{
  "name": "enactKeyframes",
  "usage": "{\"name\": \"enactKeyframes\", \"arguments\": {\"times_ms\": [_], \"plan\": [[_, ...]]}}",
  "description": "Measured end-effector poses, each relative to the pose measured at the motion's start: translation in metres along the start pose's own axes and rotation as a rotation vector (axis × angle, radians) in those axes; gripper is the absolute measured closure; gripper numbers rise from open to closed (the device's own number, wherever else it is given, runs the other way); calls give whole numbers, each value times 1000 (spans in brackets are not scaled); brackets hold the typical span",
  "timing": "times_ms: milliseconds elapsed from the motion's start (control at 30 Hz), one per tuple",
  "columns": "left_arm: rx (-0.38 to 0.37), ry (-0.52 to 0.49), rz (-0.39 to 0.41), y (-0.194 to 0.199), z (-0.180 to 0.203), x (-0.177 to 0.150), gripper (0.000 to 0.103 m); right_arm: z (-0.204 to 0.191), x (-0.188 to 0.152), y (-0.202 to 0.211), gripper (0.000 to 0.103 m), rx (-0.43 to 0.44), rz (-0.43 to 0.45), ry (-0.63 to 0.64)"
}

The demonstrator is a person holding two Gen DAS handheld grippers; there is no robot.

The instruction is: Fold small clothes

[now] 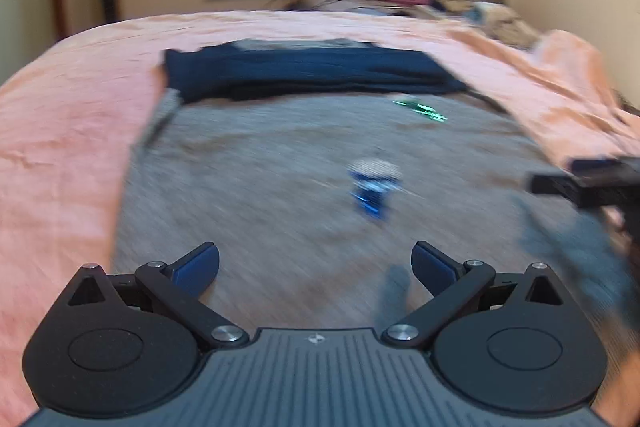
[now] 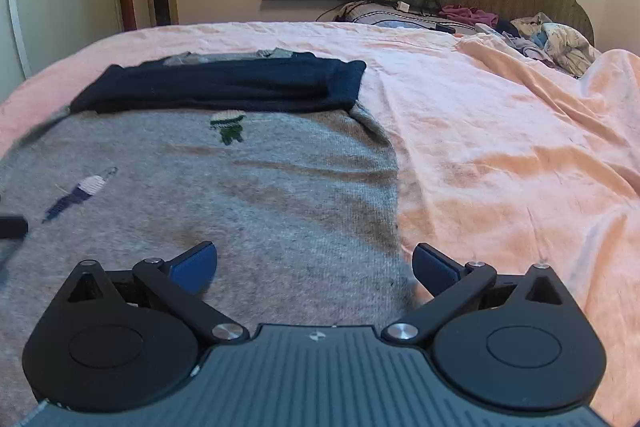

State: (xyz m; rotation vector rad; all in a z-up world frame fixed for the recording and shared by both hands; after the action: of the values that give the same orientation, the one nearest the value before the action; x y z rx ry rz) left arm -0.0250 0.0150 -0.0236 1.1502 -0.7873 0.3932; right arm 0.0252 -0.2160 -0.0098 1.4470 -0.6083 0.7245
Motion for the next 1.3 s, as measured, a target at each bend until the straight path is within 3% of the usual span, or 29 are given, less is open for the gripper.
{"name": "enactKeyframes", "arguments": {"times_ms": [67,133,167,200,367,467,600,733,833,933,1033,1067,1233,1300], "plan": [[17,-105,-56,-1,16,-22,0,-17,-10,6,0,80,-19,32],[56,-197,-21,8,24,-32,0,-32,-30,3,0,85,-18,164],[45,-186,-40,12,23,-34,0,-30,-32,9,0,95,21,175],[31,-166,-61,16,19,-36,0,-24,-31,9,0,110,-8,144],[29,-124,-86,48,-4,-53,0,18,-33,28,0,1,-54,70],[35,-6,-67,74,-21,-60,0,47,-37,61,0,65,-84,-97],[-88,307,-22,98,-58,-72,0,97,-56,89,0,257,-202,-431],[-277,575,27,105,-80,-71,0,111,-80,91,0,445,-366,-586],[-517,744,-8,97,-81,-76,0,95,-89,91,0,575,-427,-594],[-625,804,-16,97,-76,-80,0,89,-88,91,3,620,-432,-611],[-705,866,-7,101,-75,-83,0,85,-85,91,18,640,-435,-615],[-718,883,0,103,-76,-84,0,82,-83,92,18,652,-431,-612],[-711,930,19,101,-82,-84,0,84,-72,82,18,657,-405,-639],[-675,890,-33,94,-76,-81,1,85,-70,73,18,648,-414,-652]]}}
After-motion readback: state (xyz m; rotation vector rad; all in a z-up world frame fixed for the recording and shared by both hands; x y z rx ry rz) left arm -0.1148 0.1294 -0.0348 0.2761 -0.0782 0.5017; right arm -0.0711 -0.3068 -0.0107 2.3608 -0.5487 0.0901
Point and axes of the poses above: each gripper's, at about its wrist camera, not at the fingertips, and y roughly against the way its jaws point, z to its right, x to its top, the point moved 7 cm from there along -y, roughly the way its jaws point, and after that the axes turned 8 degrees about -x, right-handed, at the moved point
